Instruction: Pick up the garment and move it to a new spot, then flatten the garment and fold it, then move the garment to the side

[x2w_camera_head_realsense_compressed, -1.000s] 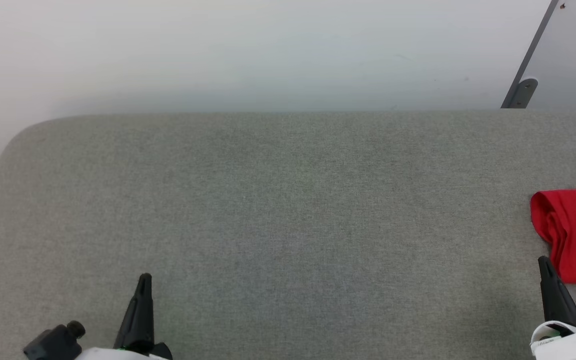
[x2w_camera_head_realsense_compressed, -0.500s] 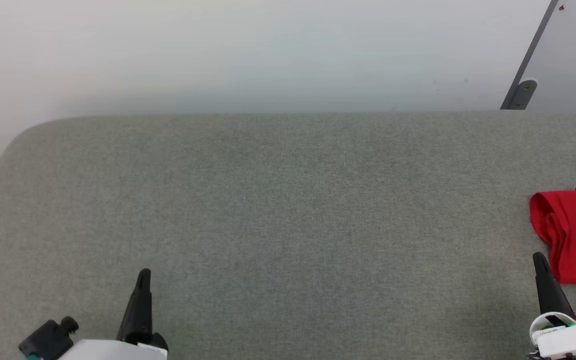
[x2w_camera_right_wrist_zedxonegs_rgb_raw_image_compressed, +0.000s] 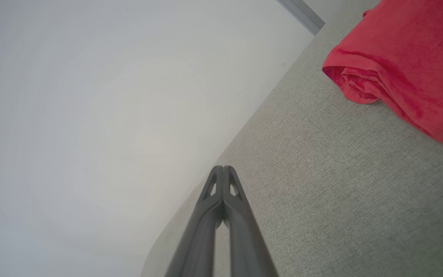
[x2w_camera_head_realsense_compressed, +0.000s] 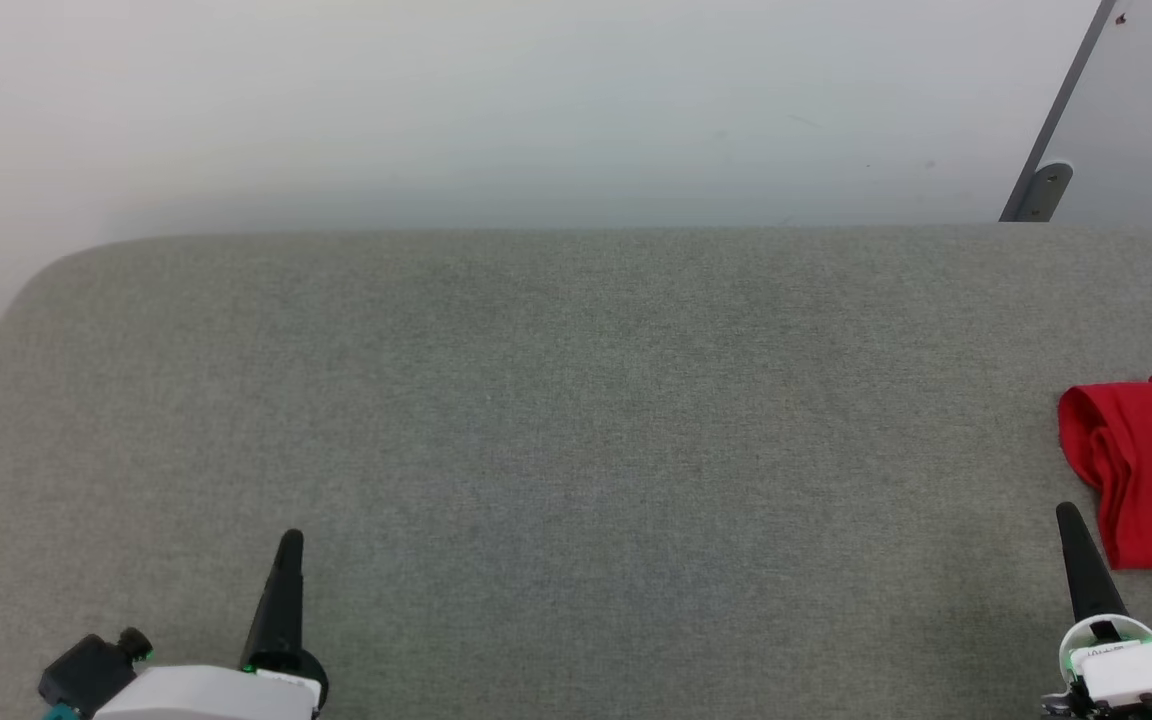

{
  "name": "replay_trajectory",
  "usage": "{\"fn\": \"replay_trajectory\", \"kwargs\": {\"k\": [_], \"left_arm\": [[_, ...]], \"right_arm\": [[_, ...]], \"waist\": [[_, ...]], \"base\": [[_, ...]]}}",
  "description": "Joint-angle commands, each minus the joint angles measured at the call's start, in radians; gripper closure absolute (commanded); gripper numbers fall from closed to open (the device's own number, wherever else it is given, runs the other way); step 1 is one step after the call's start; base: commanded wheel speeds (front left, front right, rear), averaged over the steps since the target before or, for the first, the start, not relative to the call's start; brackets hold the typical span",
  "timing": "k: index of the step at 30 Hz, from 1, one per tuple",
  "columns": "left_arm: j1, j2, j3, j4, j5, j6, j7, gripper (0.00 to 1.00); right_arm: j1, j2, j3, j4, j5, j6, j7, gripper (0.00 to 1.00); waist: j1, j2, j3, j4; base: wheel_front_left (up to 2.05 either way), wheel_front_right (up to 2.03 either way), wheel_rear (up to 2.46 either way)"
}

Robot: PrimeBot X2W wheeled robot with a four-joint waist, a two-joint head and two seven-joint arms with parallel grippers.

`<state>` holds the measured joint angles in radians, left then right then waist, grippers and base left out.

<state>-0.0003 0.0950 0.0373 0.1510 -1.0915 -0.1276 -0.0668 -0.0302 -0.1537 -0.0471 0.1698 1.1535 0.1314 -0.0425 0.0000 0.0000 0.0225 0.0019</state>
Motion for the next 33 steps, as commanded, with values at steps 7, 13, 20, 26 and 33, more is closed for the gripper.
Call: {"fn": "replay_trajectory", "kwargs": {"k": [7, 13, 20, 26, 33], "left_arm": [[-0.030, 0.000, 0.008, 0.008, -0.088, -0.003, 0.022, 1.00], [-0.040, -0.002, 0.012, 0.018, -0.147, -0.004, 0.039, 1.00], [-0.051, -0.005, 0.017, 0.030, -0.211, -0.004, 0.057, 1.00], [-0.060, -0.007, 0.021, 0.039, -0.263, -0.004, 0.072, 1.00], [-0.070, -0.010, 0.025, 0.050, -0.319, -0.004, 0.088, 1.00]], "right_arm": [[-0.029, 0.011, -0.012, 0.004, 0.076, -0.001, 0.022, 1.00], [-0.034, 0.022, -0.018, 0.013, 0.127, -0.001, 0.037, 1.00], [-0.044, 0.033, -0.024, 0.023, 0.181, -0.001, 0.055, 1.00], [-0.049, 0.043, -0.029, 0.031, 0.223, -0.001, 0.069, 1.00], [-0.054, 0.054, -0.034, 0.040, 0.272, -0.001, 0.085, 1.00]], "waist": [[0.0000, 0.0000, -0.002, 0.000], [0.0000, 0.0000, -0.004, 0.000], [0.0000, 0.0000, -0.006, -0.001], [0.0000, 0.0000, -0.008, -0.001], [0.0000, 0.0000, -0.010, -0.001]], "base": [[0.00, 0.00, 0.00], [0.00, 0.00, 0.00], [0.00, 0.00, 0.00], [0.00, 0.00, 0.00], [0.00, 0.00, 0.00]]}}
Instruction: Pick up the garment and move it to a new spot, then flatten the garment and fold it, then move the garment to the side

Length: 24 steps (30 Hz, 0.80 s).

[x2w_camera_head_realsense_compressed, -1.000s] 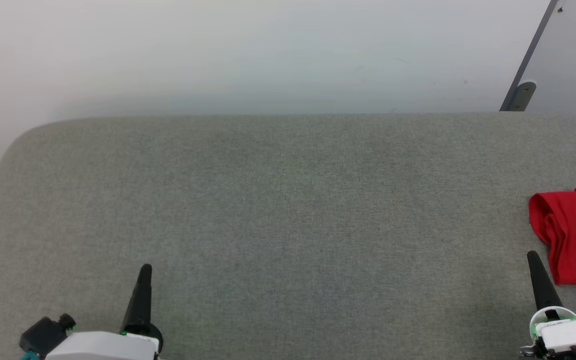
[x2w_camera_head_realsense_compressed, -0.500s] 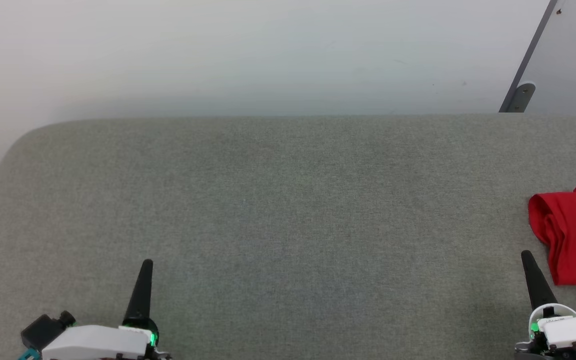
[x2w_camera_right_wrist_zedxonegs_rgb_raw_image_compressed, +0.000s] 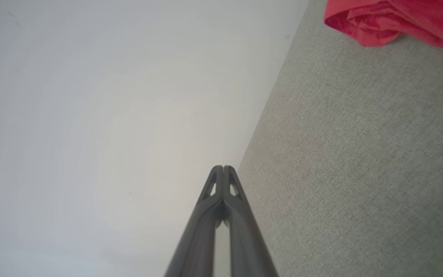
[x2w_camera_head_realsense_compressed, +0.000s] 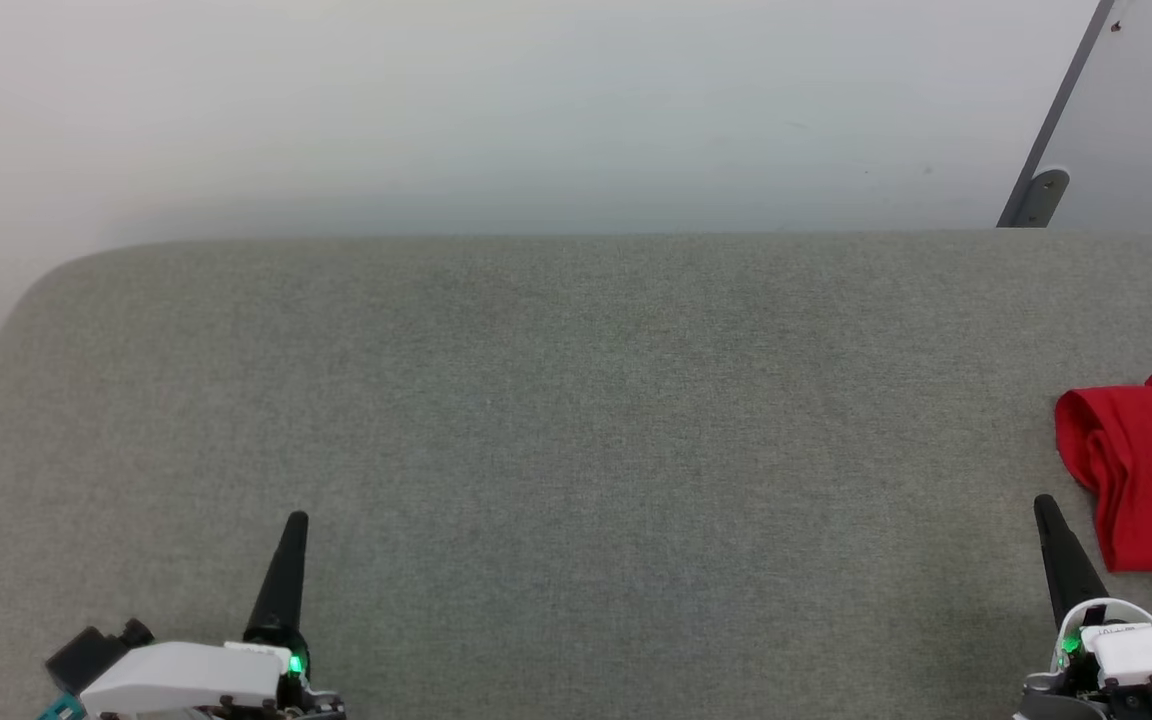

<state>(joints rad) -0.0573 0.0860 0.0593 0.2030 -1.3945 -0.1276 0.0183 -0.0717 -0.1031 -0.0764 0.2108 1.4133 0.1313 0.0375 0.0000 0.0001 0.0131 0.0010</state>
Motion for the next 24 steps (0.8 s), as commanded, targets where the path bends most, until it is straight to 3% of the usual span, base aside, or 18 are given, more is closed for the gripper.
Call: {"fn": "replay_trajectory", "kwargs": {"k": [1, 24], "left_arm": [[-0.015, -0.001, 0.004, 0.000, -0.025, -0.004, 0.006, 1.00], [-0.044, -0.010, 0.019, 0.031, -0.187, -0.005, 0.055, 1.00]], "right_arm": [[-0.014, 0.004, -0.005, 0.000, 0.019, -0.001, 0.007, 1.00], [-0.035, 0.036, -0.023, 0.026, 0.161, -0.001, 0.052, 1.00]], "waist": [[0.0000, -0.0001, 0.000, 0.000], [0.0000, -0.0001, -0.007, -0.001]], "base": [[0.00, 0.00, 0.00], [0.00, 0.00, 0.00]]}}
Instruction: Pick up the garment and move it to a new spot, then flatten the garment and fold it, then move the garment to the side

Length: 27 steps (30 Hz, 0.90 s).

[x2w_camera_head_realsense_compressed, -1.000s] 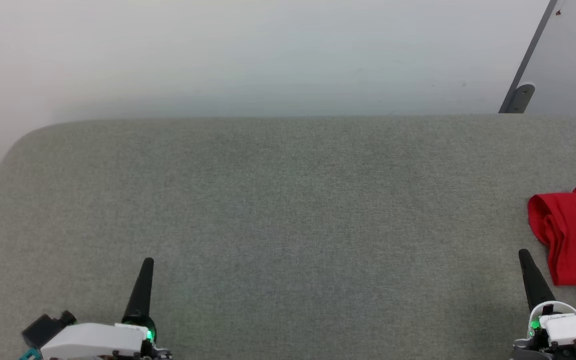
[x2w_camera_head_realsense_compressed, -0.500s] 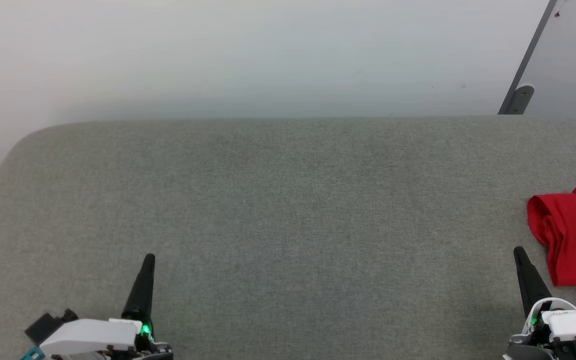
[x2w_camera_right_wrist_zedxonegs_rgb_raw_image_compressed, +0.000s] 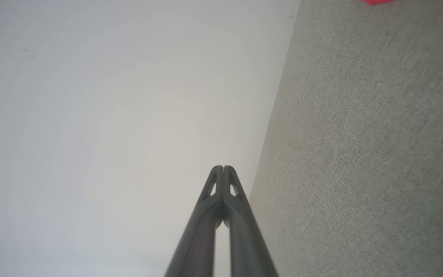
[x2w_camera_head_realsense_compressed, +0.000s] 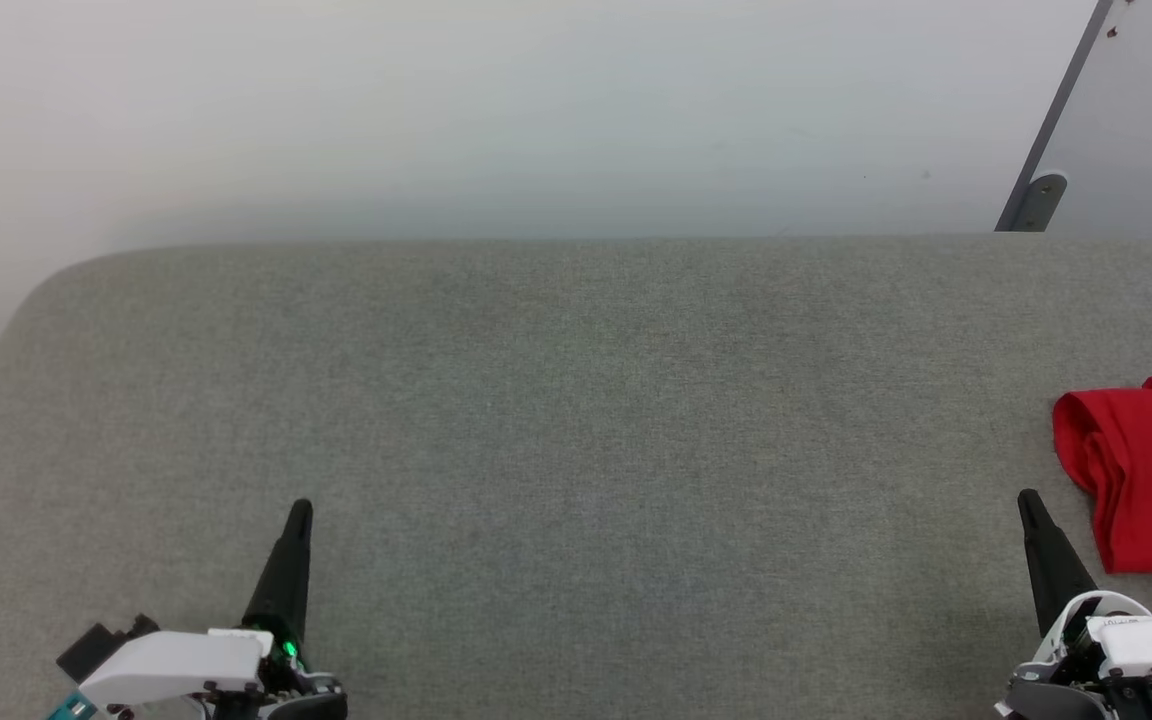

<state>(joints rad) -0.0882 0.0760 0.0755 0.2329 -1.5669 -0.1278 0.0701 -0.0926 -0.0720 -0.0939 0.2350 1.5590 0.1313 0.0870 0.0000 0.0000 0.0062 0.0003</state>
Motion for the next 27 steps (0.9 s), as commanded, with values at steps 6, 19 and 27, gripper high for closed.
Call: {"fn": "replay_trajectory", "kwargs": {"k": [6, 19, 27], "left_arm": [[-0.019, -0.002, 0.006, 0.008, -0.046, -0.005, 0.013, 1.00], [-0.023, -0.006, 0.012, 0.013, -0.069, -0.005, 0.024, 1.00], [-0.023, -0.008, 0.015, 0.013, -0.065, -0.005, 0.027, 1.00]], "right_arm": [[-0.018, 0.010, -0.009, 0.006, 0.040, -0.001, 0.012, 1.00], [-0.017, 0.017, -0.012, 0.011, 0.063, -0.001, 0.022, 1.00], [-0.017, 0.018, -0.013, 0.011, 0.062, -0.001, 0.023, 1.00]], "waist": [[0.0000, 0.0000, -0.002, 0.000], [0.0000, 0.0000, -0.003, 0.000], [0.0000, 0.0000, -0.003, 0.000]], "base": [[0.00, 0.00, 0.00], [0.00, 0.00, 0.00], [0.00, 0.00, 0.00]]}}
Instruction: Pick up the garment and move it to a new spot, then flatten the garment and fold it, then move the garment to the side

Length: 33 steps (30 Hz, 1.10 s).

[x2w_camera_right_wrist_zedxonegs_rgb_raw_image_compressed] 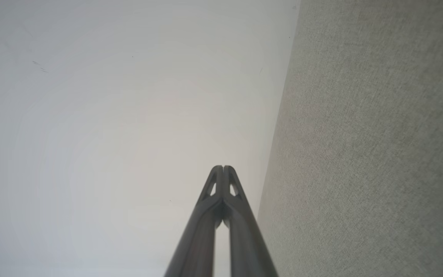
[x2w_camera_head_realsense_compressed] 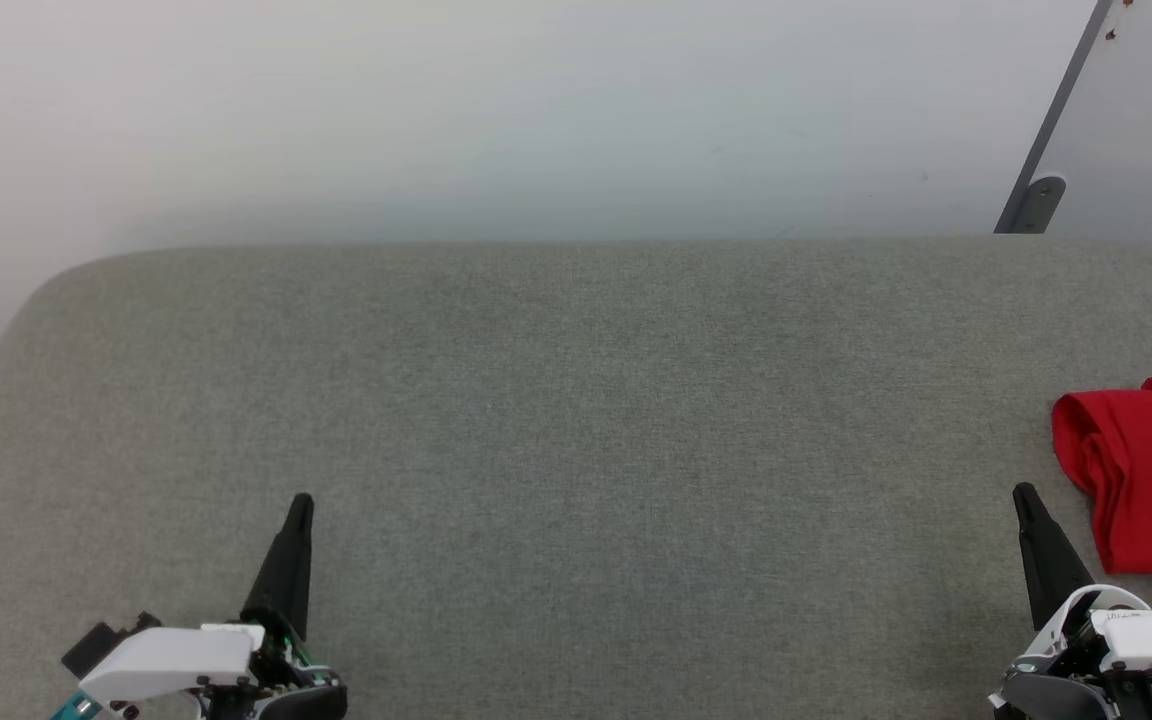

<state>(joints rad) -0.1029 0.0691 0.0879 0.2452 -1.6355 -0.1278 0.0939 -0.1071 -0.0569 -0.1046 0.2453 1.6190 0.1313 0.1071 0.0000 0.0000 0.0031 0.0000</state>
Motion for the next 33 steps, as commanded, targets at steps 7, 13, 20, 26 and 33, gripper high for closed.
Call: {"fn": "replay_trajectory", "kwargs": {"k": [7, 13, 20, 26, 33], "left_arm": [[-0.009, -0.003, 0.004, 0.001, 0.007, -0.005, 0.004, 1.00], [-0.009, -0.004, 0.006, 0.001, 0.007, -0.005, 0.007, 1.00], [-0.009, -0.006, 0.008, 0.001, 0.008, -0.005, 0.008, 1.00], [-0.009, -0.006, 0.010, 0.001, 0.010, -0.005, 0.008, 1.00], [-0.010, -0.008, 0.011, 0.001, 0.011, -0.005, 0.010, 1.00]], "right_arm": [[-0.002, 0.004, -0.003, 0.000, 0.000, -0.001, 0.004, 1.00], [-0.003, 0.004, -0.004, 0.001, -0.001, -0.001, 0.005, 1.00], [-0.003, 0.005, -0.005, 0.000, -0.001, -0.001, 0.004, 1.00], [-0.003, 0.005, -0.005, 0.001, -0.002, -0.001, 0.005, 1.00], [-0.003, 0.005, -0.006, 0.001, -0.003, -0.001, 0.006, 1.00]], "waist": [[0.0000, 0.0000, 0.000, 0.000], [0.0000, 0.0000, 0.000, 0.000], [0.0000, 0.0000, 0.000, 0.000], [0.0000, 0.0000, 0.000, 0.000], [0.0000, 0.0000, 0.000, 0.000]], "base": [[0.00, 0.00, 0.00], [0.00, 0.00, 0.00], [0.00, 0.00, 0.00], [0.00, 0.00, 0.00], [0.00, 0.00, 0.00]]}}
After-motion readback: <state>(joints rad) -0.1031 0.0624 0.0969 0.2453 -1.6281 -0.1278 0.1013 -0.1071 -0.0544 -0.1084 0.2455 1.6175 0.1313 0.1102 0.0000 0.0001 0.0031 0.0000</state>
